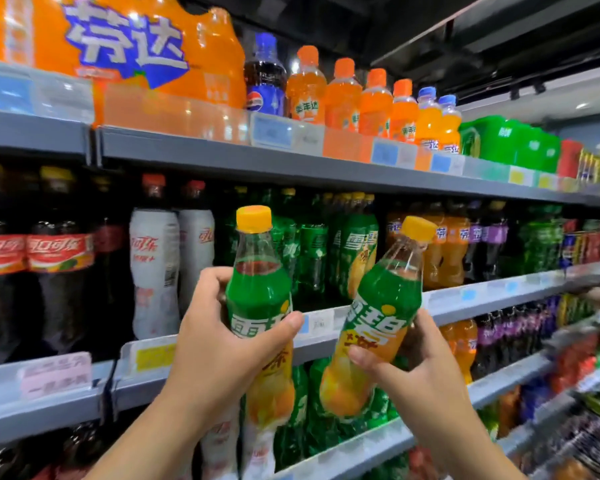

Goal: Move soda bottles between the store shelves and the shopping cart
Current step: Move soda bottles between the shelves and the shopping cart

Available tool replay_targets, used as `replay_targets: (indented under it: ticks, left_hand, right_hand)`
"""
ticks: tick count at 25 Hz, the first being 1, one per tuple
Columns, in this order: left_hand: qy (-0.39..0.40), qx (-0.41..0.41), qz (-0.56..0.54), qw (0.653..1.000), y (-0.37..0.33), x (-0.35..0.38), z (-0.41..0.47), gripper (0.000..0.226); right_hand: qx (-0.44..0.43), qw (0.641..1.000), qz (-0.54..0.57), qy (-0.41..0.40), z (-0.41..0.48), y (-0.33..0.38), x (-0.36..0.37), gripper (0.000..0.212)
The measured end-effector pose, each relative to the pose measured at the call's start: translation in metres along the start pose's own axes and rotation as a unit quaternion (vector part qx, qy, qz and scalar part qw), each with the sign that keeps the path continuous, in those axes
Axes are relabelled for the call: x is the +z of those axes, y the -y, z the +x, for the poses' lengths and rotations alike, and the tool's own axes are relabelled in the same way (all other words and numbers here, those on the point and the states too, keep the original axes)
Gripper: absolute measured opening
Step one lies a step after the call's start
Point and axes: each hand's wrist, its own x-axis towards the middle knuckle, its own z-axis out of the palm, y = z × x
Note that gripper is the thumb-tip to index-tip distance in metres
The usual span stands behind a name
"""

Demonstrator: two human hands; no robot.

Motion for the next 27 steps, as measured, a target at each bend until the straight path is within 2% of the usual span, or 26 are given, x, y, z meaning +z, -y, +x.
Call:
replay_targets:
  ticks: [12,16,22,27]
  left_hand:
    - [-0.045,0.056,-0.016,0.997,0.004,0.138,0.068,0.066]
    - [-0.052,0.108,0.006,0.993,-0.002,0.186,0.084,0.057]
    - [-0.046,0.150,0.055,0.986,0.001,0.231,0.103,0.052]
    - [-0.046,0.116,0.070,0.990,0.011,0.248,0.111,0.052]
  right_hand:
    - [-0.090,0.995,0.031,0.014,0.148,-0.077,-0.114,0.050]
    - [-0.104,0.994,0.024,0.031,0.191,-0.107,-0.146,0.054]
    - [-0.070,0.992,0.022,0.106,0.233,-0.150,-0.164,0.055]
    - [-0.021,0.990,-0.009,0.142,0.252,-0.177,-0.166,0.053]
